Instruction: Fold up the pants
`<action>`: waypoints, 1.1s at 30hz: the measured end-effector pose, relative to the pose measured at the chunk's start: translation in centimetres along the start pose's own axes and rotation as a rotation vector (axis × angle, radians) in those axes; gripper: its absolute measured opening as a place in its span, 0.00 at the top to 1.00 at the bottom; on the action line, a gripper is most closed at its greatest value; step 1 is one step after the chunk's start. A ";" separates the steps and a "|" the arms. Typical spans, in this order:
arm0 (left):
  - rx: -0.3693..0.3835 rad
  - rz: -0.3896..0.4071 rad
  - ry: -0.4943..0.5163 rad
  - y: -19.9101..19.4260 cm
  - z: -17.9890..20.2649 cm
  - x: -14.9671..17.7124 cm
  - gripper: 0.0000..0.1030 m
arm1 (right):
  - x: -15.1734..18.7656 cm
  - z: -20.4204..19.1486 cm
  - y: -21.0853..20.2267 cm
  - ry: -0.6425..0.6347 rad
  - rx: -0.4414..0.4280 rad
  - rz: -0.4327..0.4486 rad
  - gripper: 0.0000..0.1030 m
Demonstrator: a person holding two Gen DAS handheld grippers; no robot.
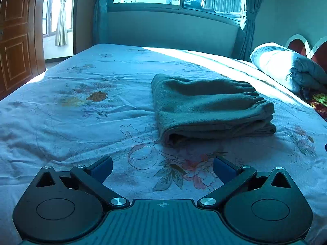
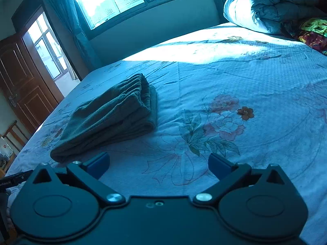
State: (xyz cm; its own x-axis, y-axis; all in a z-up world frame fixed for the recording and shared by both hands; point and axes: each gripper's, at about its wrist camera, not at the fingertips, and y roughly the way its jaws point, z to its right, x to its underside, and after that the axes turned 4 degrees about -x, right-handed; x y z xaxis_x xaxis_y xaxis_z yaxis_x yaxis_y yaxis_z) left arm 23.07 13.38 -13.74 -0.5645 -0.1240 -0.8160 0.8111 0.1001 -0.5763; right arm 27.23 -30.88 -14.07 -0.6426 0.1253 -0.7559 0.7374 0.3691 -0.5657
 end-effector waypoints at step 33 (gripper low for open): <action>0.073 0.235 0.030 -27.7 5.9 3.5 0.00 | 3.2 -14.2 -21.7 -0.265 -0.038 0.256 0.06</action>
State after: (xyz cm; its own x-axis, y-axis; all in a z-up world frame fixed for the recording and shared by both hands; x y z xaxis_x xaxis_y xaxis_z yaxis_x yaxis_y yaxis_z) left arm -0.43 4.37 -0.35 -0.3624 -0.0762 -0.9289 0.9290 0.0515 -0.3666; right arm 6.26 -25.42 0.44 -0.3587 -0.0229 -0.9332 0.8558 0.3913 -0.3385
